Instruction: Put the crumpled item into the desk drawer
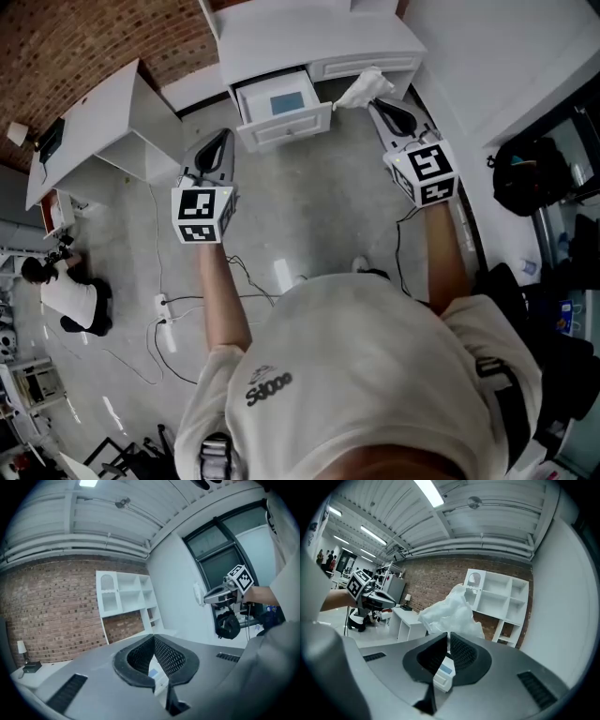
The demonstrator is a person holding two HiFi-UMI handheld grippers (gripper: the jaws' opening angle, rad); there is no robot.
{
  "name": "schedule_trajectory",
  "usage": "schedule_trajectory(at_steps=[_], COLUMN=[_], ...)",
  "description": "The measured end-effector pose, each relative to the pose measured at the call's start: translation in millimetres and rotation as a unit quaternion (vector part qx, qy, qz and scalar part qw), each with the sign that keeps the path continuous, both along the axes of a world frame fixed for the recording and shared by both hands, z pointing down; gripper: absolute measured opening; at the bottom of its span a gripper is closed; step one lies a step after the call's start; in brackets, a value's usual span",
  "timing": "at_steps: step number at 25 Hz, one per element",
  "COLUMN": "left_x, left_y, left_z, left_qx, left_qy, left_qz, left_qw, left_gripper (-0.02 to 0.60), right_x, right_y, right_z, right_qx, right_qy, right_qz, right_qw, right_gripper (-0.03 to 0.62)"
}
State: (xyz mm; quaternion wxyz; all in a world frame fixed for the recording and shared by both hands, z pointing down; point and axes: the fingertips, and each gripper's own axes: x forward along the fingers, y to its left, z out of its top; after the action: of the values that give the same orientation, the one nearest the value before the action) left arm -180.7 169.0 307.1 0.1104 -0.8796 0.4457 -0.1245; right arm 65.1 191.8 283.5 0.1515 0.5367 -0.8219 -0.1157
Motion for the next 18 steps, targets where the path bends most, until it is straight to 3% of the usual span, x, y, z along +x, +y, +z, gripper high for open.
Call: schedule_trajectory(at_steps=[10,18], left_x=[-63.7,-81.5], left_y=[-5.9,-20.8], left_z=[10.2,17.2], left_qx=[-0.01,-0.014], left_qy=[-0.003,0.008], left_qz=[0.016,0.01], left_qw=[0.9998,0.9998], left_gripper=[0.018,0.017], right_x=[-55.5,-77.1], right_y=[1.0,-10.1], right_z=[4.8,10.5], right_qx=[-0.006,-0.01], right_qy=[-0.014,0.002], right_qz=[0.028,0.019], right_qw=[1.0,1.0], right_gripper=[0.02,0.02])
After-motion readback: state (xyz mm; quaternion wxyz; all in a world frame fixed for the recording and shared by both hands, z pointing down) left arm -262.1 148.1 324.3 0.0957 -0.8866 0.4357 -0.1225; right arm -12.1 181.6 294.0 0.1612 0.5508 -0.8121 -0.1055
